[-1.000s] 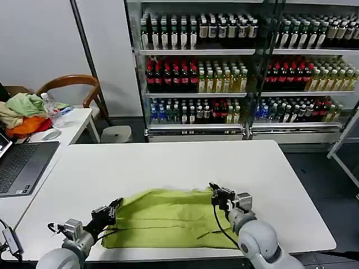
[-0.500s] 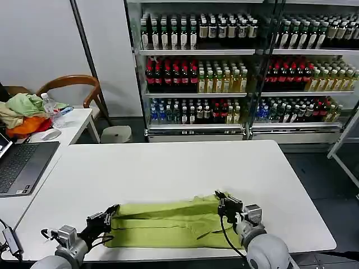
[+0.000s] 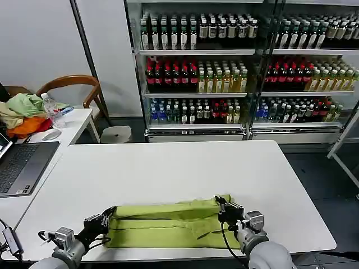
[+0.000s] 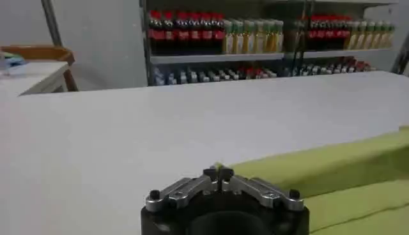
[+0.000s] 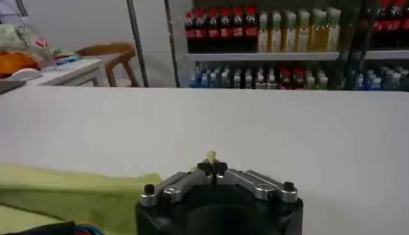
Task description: Fold and organize the clothes.
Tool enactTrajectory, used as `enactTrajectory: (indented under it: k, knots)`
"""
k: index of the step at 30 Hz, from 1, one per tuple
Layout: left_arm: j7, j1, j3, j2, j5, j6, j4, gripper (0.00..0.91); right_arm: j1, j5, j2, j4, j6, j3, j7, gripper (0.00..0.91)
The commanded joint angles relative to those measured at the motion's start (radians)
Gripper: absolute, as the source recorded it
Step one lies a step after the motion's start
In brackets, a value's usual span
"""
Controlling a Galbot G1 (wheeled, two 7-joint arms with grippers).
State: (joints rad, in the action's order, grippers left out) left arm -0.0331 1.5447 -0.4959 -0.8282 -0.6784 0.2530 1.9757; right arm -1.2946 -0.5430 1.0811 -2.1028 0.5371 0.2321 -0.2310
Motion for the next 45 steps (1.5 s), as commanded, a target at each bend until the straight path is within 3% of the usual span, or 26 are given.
enactTrajectory:
  k: [1,13,14,15,16,25,29,36,45]
  knots:
    - [0.003,-0.001,0.006,-0.005,0.004,-0.007,-0.016,0.04,-0.027,0.003,-0.004,-0.014,0.004,0.001,-0.001,0.0]
    - [0.005,0.0,0.015,-0.01,0.023,0.0,-0.014,0.05,-0.071,0.034,0.001,-0.015,0.006,-0.027,-0.001,0.0]
    - [0.004,-0.003,0.015,-0.011,0.027,0.001,-0.016,0.907,-0.071,0.037,0.003,-0.013,0.006,-0.028,-0.001,0.0]
    - [-0.001,-0.005,0.016,-0.012,0.031,0.009,-0.017,0.907,-0.071,0.039,0.005,-0.01,0.006,-0.029,-0.002,0.202]
    - [-0.004,-0.005,0.016,-0.013,0.032,0.018,-0.016,0.907,-0.071,0.044,0.007,-0.009,0.006,-0.03,-0.002,0.907]
    - [-0.047,0.015,0.001,-0.02,0.052,0.021,0.045,0.907,-0.103,0.105,0.003,-0.026,0.011,0.019,-0.003,0.907]
    - [-0.178,0.019,0.006,-0.029,-0.021,0.055,0.119,0.907,-0.129,0.106,0.001,-0.059,0.006,0.059,-0.001,0.907]
    - [-0.453,0.014,0.085,-0.086,-0.049,0.027,0.171,0.907,-0.192,0.098,-0.013,-0.143,0.006,0.156,0.009,0.907]
    - [-0.535,0.005,0.117,-0.158,-0.076,0.071,0.116,0.907,-0.244,0.078,-0.042,-0.192,0.006,0.294,0.025,0.907]
